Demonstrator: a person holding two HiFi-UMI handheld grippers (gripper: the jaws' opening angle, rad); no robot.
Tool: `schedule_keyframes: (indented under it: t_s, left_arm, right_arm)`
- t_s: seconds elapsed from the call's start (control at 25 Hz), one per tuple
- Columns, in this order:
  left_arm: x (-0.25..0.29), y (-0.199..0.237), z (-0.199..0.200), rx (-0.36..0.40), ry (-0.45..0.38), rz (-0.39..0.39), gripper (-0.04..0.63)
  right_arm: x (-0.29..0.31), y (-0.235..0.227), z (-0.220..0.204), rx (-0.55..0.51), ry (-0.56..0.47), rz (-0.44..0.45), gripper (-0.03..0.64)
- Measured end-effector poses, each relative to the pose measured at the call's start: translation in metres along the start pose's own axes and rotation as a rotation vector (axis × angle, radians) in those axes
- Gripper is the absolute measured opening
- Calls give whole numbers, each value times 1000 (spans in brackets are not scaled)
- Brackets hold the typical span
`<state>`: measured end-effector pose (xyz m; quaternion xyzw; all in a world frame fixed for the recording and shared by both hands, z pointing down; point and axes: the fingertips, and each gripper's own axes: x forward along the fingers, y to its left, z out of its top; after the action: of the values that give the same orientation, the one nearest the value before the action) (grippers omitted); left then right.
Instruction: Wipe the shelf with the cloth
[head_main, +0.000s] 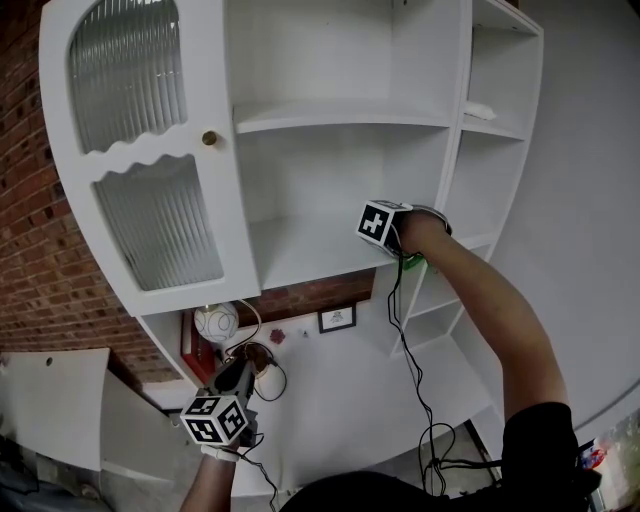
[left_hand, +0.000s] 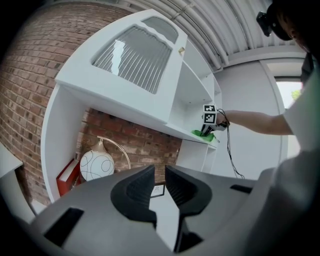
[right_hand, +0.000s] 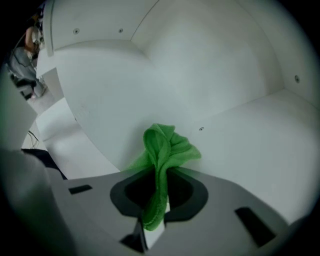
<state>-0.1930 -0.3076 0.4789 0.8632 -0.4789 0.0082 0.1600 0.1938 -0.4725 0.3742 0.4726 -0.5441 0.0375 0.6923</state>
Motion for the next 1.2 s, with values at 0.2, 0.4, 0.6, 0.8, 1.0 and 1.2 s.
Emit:
schedule_keyframes:
  t_s: [0.2, 0.4, 0.6, 0.8, 1.0, 1.2]
  left_arm:
    - [-2, 4, -4, -9, 8, 6, 64]
    - [0, -6, -8, 18, 27, -6, 64]
    - [6, -11, -26, -19, 61, -9, 64]
    - [12, -17, -35, -23, 76, 13, 64]
    - [3, -19, -36, -21, 42, 80, 64]
    - [-1, -28, -24, 26, 5, 136, 64]
  right_arm:
    - [5, -8, -12, -87, 93, -138, 43]
    - [5, -21, -23, -193, 169, -311, 43]
    - [-26, -37, -12, -193, 4, -457, 43]
    - [-90, -35, 3, -41, -495, -485, 44]
    - [-155, 13, -25, 148, -1101, -356, 44]
    - [-166, 64, -65, 387, -1378, -143, 44]
